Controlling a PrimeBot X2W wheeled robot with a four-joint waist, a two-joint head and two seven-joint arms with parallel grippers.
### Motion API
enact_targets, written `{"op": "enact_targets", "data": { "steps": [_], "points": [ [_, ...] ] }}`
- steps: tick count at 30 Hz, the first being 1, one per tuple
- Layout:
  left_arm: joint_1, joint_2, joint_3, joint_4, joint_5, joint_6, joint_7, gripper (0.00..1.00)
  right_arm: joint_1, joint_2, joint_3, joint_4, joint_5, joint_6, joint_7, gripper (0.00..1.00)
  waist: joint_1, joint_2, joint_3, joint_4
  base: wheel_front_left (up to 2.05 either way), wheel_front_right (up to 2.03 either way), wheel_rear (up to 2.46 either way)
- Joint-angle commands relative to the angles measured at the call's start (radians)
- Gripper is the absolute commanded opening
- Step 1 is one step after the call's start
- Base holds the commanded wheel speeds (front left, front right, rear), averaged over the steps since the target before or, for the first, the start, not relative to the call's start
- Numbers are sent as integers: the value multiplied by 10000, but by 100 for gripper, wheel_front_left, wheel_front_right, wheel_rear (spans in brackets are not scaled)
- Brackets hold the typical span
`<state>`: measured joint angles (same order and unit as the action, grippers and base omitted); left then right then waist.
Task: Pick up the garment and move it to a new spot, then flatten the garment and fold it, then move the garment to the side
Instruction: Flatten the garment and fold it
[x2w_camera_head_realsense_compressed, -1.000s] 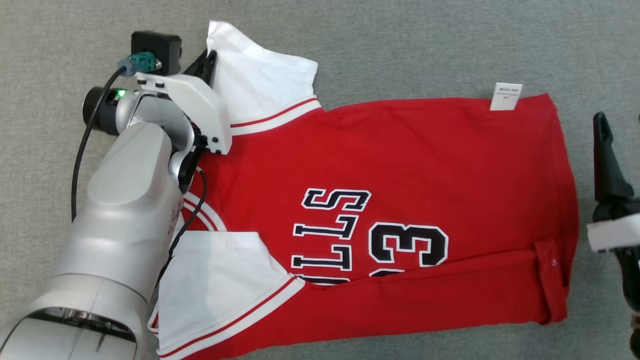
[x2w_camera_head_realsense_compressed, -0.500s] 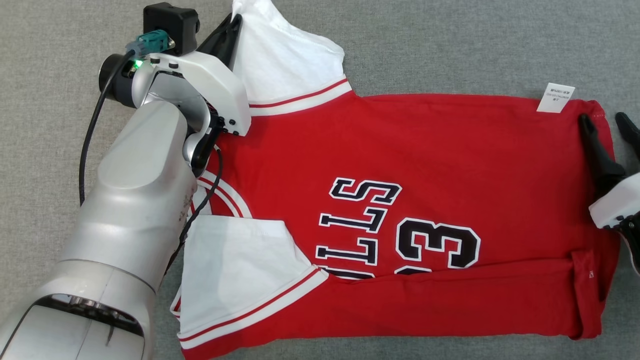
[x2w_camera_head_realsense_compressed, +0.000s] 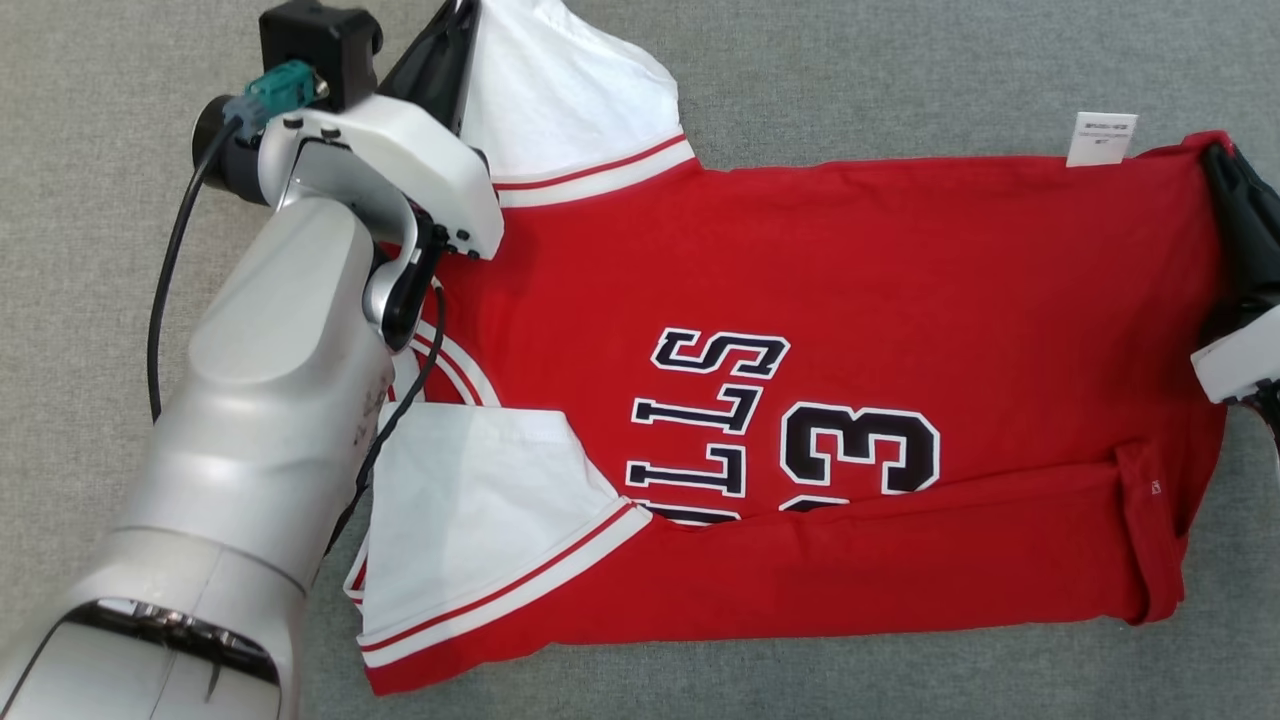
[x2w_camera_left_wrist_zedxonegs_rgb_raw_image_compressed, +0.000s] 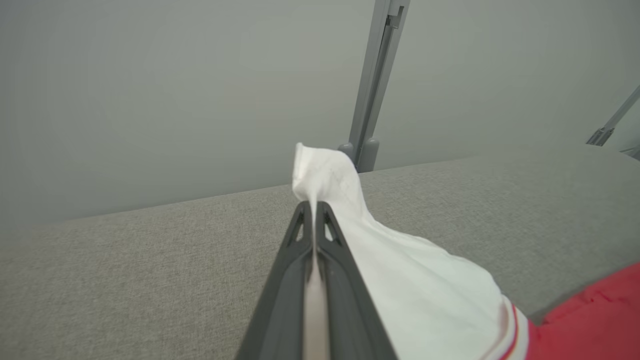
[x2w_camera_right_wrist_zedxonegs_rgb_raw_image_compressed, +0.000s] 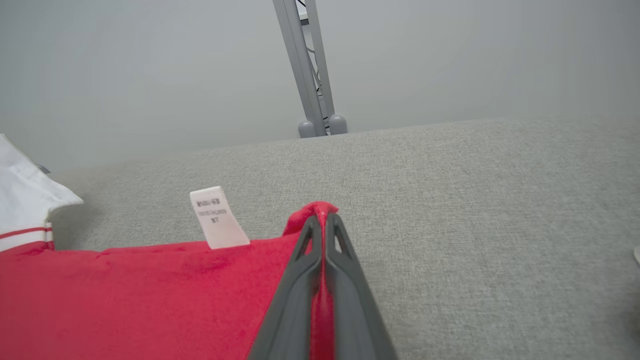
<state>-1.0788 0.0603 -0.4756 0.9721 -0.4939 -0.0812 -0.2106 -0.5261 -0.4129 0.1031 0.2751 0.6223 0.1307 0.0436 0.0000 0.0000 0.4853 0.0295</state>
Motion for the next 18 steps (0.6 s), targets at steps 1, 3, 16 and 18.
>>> {"op": "enact_targets", "data": {
  "steps": [1,3,16,18],
  "points": [
    [151,123,36,-94,-35,43,-82,0,65,-16,-15,-46,100,2,-13,0,0,0,-34,-4,0,0,0],
    [518,219,25,-660,4,104,-261,0,306,-6,-19,-137,300,2,30,0,0,0,-135,3,0,0,0],
    [5302,1648,128,-7108,44,1447,8,0,2414,456,-573,-1053,2672,2,290,0,0,0,-1034,62,0,0,0],
    [6295,1944,179,-8351,-36,1828,341,0,2734,567,-622,-1142,2935,3,320,0,0,0,-1155,46,0,0,0]
  ]
}}
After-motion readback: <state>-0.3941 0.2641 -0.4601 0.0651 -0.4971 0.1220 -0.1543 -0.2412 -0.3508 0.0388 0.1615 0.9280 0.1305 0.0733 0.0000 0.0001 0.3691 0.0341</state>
